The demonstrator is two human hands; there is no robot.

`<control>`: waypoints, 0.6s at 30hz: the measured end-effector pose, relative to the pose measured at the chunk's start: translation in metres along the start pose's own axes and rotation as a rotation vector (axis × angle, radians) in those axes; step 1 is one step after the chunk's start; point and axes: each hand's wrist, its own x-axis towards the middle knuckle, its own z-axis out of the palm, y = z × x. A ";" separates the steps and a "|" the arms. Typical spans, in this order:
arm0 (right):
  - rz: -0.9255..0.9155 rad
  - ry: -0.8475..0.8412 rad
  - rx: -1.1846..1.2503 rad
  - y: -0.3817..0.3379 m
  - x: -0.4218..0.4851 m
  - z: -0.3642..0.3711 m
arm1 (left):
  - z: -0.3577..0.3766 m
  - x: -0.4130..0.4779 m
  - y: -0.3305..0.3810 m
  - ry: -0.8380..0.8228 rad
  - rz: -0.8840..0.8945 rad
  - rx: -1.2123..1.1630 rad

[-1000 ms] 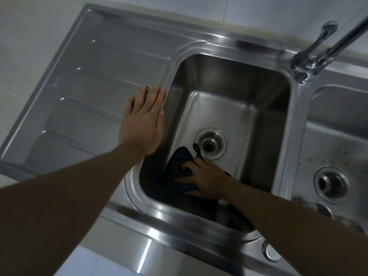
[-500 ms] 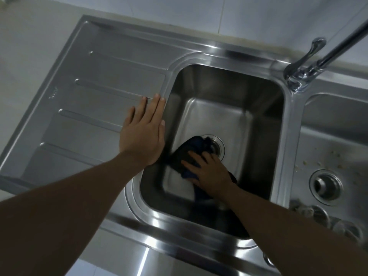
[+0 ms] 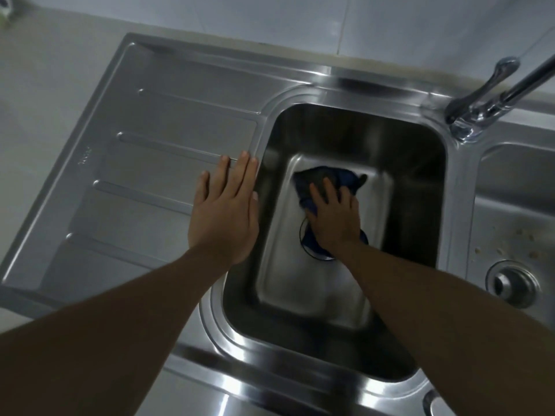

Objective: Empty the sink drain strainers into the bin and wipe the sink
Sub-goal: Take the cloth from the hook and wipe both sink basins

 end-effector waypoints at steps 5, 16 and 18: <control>-0.095 0.009 0.060 -0.023 -0.017 0.003 | 0.000 0.001 -0.001 -0.002 0.001 0.005; 0.346 -0.188 -0.004 0.036 -0.007 -0.012 | -0.001 0.001 0.001 -0.004 0.003 0.010; 0.370 -0.220 0.041 0.030 -0.026 -0.010 | -0.003 0.000 0.002 -0.006 -0.005 0.007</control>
